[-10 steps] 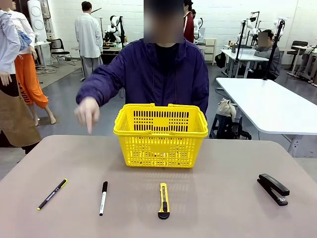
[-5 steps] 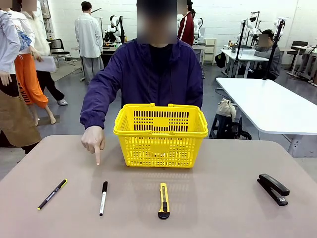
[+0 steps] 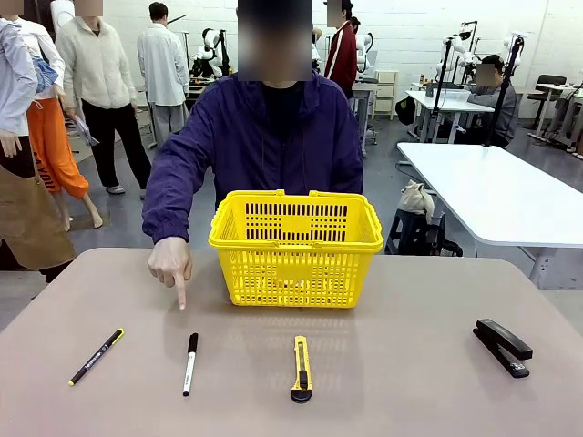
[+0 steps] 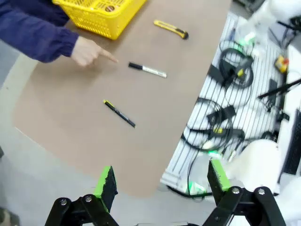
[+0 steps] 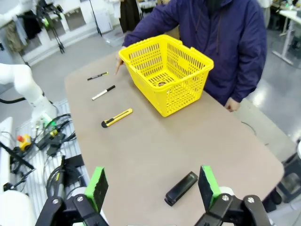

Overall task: Place the items the person wants into the basket.
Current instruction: Pick up the item the person points to and place it in the Market Basket.

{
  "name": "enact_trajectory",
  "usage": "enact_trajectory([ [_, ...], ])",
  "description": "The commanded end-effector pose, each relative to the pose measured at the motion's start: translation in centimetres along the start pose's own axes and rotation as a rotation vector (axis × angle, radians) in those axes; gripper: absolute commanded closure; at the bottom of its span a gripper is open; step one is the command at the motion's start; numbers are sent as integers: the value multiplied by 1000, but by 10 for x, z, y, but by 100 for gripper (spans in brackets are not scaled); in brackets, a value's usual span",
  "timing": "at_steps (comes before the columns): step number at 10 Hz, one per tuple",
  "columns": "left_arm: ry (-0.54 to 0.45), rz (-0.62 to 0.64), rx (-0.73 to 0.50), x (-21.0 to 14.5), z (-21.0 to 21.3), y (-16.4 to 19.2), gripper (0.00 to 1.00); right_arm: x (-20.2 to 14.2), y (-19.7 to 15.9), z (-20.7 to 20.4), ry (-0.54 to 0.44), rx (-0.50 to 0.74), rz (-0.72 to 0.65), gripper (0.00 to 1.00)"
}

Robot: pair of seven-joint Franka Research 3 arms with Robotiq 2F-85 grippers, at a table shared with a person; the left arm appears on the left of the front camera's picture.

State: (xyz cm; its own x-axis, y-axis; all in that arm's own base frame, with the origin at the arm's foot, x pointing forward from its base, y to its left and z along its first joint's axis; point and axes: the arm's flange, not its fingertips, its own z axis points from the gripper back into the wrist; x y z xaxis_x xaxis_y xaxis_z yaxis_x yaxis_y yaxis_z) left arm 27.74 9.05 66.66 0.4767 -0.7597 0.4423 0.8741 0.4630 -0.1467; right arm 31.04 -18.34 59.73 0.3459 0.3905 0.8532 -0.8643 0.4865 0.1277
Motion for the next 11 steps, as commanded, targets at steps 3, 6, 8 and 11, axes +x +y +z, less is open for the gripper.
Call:
enact_trajectory([
  [3, 158, 132, 95, 64, -92, -47, 0, -1, -2, -1, -31, 7, 16, 0],
  [6, 182, 327, 428, 87, -174, -63, 0, -1, -2, -1, -31, 7, 16, 0],
  [8, 259, 408, 549, 93, -231, -50, 0, -1, -2, -1, -31, 7, 16, 0],
  [11, 237, 546, 561, 111, -284, -30, 0, -1, -2, -1, -31, 7, 16, 0],
])
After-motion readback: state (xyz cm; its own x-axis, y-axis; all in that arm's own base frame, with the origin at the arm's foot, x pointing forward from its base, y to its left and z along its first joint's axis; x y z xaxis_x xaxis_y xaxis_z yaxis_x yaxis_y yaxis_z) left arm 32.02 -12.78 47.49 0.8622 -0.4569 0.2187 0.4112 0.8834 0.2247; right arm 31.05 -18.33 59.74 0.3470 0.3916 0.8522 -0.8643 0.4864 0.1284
